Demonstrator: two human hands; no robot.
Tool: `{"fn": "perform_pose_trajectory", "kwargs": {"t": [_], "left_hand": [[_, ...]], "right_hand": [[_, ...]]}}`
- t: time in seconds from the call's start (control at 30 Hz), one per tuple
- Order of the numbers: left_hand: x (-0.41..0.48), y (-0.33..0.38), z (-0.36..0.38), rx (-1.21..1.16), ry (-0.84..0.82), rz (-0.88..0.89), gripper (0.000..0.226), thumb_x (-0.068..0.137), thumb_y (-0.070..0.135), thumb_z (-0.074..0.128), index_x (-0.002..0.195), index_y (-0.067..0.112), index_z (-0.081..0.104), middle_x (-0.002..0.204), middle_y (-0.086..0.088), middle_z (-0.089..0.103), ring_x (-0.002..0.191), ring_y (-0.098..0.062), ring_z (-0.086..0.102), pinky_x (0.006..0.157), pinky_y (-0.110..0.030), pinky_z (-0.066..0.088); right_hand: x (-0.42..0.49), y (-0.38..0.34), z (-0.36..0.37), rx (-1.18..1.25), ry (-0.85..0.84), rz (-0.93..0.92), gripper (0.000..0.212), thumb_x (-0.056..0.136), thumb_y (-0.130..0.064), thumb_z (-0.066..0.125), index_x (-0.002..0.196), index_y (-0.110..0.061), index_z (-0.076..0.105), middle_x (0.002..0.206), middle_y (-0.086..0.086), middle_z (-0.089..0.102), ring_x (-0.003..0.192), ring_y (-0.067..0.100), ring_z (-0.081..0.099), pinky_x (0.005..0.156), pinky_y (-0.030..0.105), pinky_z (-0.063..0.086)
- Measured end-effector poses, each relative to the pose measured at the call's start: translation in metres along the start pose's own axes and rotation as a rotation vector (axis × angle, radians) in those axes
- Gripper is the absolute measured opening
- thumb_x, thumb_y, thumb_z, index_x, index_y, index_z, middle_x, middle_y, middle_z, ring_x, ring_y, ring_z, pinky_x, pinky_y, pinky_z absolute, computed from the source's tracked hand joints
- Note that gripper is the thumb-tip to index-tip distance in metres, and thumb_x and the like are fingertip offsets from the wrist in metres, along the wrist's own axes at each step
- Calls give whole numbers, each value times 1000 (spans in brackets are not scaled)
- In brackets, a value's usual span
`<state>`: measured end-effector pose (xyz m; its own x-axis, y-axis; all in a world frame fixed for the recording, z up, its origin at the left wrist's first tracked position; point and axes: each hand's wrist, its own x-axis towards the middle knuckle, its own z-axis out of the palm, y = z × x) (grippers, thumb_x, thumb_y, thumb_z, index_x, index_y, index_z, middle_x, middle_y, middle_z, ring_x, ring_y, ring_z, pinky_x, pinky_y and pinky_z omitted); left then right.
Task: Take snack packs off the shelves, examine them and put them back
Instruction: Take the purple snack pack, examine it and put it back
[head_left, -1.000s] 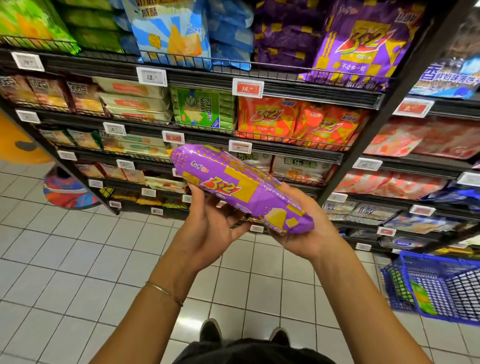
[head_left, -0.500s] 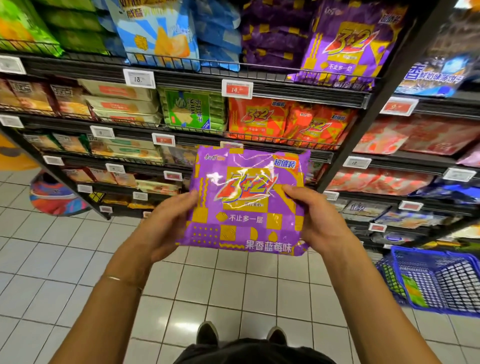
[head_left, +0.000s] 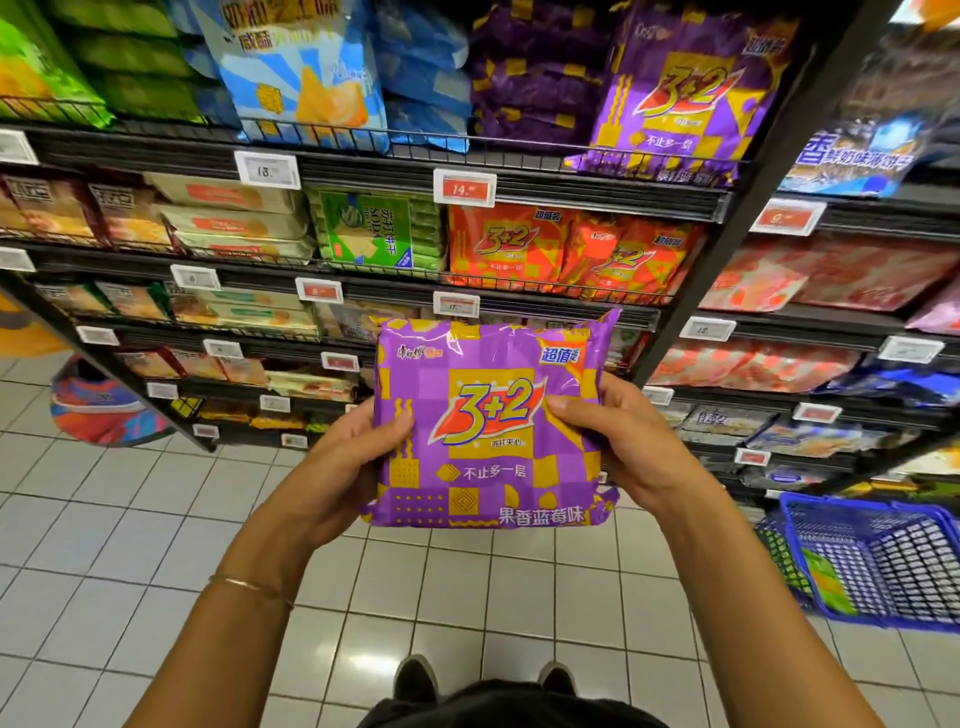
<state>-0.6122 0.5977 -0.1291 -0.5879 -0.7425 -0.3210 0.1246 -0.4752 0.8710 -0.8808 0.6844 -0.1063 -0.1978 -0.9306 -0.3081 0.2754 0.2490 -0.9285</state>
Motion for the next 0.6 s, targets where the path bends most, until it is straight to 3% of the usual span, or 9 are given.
{"fn": "perform_pose_trajectory", "kwargs": {"t": [0.1,0.2,0.3,0.4,0.6], "left_hand": [[4,-2,4,62,56,2,79,73,52,84,138,15,61,127,-15,74,108,-33,75,87,-46,64],[7,-4,5,43,84,23,79,64,59,92,128,19,69,126,-15,75,106,-33,76,89,-47,64],[6,-4,5,7,92,45,53,79,43,83,124,18,71,125,-15,75,103,-31,77,83,-43,65],[6,-5,5,-3,110,74,42,85,29,71,124,15,68,121,-16,76,98,-30,78,76,-40,65],[3,-8,7,-35,90,135,40,85,24,67,124,14,65,116,-12,78,97,-28,79,73,-38,65]], "right_hand": [[-2,0,2,65,-16,-2,39,78,-28,79,115,-16,73,113,14,78,96,30,78,79,41,65],[-3,-2,4,72,-24,-22,38,80,-28,78,116,-15,72,114,14,78,96,30,78,76,37,64],[-5,-3,4,55,-28,-45,43,79,-23,77,120,-12,70,114,14,77,97,30,77,77,35,63],[-6,-3,5,64,-47,-37,48,79,-22,78,124,-11,67,116,13,77,100,30,77,77,35,63],[-6,-5,10,67,-62,-63,35,65,-42,89,98,-33,80,111,11,79,96,28,78,76,35,63]]}}
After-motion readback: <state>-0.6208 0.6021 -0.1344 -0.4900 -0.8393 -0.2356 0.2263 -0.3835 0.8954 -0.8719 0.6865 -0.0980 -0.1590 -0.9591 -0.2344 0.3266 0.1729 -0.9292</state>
